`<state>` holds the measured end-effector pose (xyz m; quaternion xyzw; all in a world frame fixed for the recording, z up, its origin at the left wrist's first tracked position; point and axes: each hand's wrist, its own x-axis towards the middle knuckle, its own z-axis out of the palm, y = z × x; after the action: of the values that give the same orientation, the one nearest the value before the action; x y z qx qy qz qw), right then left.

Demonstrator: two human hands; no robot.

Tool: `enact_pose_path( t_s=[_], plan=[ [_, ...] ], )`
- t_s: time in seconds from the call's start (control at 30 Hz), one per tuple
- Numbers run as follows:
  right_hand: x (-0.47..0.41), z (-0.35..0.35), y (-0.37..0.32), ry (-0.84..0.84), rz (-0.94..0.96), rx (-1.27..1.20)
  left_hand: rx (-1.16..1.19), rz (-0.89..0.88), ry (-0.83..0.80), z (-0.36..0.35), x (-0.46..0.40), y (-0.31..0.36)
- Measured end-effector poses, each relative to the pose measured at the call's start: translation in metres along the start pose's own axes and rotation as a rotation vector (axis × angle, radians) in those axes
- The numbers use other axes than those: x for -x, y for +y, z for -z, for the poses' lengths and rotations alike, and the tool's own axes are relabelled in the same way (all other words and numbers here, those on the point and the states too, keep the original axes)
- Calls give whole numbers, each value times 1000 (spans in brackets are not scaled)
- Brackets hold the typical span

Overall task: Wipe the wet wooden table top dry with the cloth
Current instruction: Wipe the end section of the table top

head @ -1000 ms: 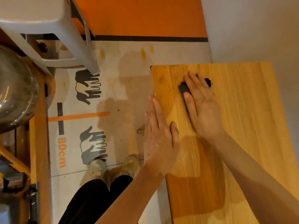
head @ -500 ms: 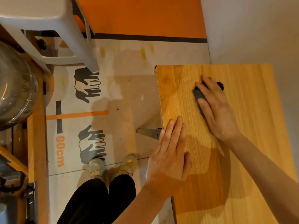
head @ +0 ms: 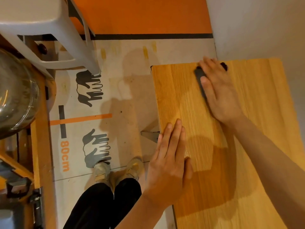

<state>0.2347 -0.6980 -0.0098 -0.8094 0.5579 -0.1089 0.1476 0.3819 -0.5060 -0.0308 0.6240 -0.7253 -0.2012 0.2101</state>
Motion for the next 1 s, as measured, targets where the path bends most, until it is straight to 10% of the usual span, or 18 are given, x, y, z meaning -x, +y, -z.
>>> enact_pose_path(
  t_s=[0.13, 1.0],
  plan=[
    [5, 12, 19, 77, -257, -56, 85, 0, 8, -1, 3, -3],
    [-24, -22, -68, -107, 82, -190, 378, 210, 124, -15, 10, -4]
  ],
)
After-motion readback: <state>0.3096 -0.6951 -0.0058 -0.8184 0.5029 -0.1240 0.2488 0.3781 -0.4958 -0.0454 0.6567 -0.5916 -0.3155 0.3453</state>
